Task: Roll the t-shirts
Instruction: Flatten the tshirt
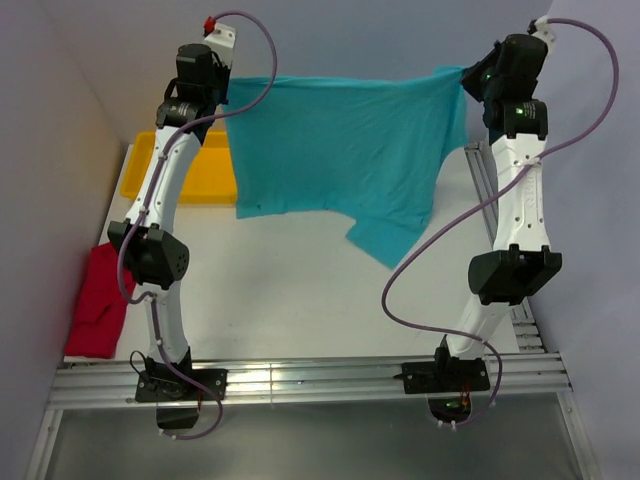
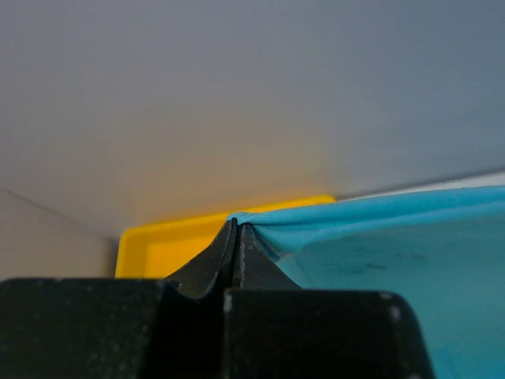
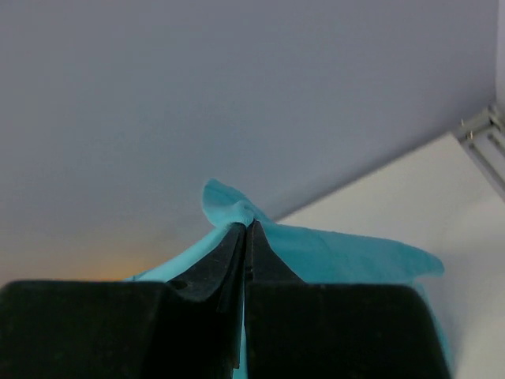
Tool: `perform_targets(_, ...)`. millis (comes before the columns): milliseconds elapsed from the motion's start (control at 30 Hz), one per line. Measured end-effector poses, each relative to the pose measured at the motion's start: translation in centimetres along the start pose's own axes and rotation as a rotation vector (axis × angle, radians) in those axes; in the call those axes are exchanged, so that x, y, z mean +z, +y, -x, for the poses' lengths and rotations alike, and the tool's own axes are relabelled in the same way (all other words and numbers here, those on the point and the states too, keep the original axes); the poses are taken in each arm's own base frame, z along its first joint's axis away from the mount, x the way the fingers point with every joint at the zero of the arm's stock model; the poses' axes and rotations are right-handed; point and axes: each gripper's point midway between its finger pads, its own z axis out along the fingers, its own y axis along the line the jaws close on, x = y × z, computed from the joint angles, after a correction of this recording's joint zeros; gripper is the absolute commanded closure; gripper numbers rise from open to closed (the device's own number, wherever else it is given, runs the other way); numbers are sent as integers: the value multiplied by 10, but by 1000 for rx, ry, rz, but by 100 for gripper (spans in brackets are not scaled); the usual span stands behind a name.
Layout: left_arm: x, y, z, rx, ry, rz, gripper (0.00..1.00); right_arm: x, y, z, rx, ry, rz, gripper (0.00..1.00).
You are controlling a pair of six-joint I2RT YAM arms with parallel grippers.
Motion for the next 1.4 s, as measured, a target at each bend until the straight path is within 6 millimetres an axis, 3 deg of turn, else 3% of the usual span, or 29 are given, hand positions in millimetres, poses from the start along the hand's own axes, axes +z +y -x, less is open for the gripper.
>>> perform_targets(200,5,12,48,-48,-196,72,100,-5,20,56,0,-167,85,100)
perform_targets(367,19,16,71,-74,-312,114,100,3,29,72,-20,-242,125,100)
perform_targets(467,35,14,71,-75,-346,131,100,13,27,73,-38,-258,124,100)
perform_targets(567,51,8,55,-61,-328,132,99,19,24,70,-51,-254,117,100)
perform_targets(700,65,-6,16,-43,-257,112,100,24,16,57,-56,-233,107,100)
perform_targets(833,76,-24,-43,-12,-129,70,100,28,-10,14,-60,-142,67,100)
perform_targets(933,80,-41,-88,3,-18,11,100,26,-39,-29,-61,-50,12,100)
perform_targets(1000,78,-51,-110,13,54,-33,100,26,-55,-51,-59,-3,-19,100)
perform_targets(1200,70,-71,-137,15,152,-140,100,27,-83,-92,-54,81,-71,100)
perform_targets(1400,62,-94,-160,22,229,-247,100,28,-99,-114,-55,120,-100,100)
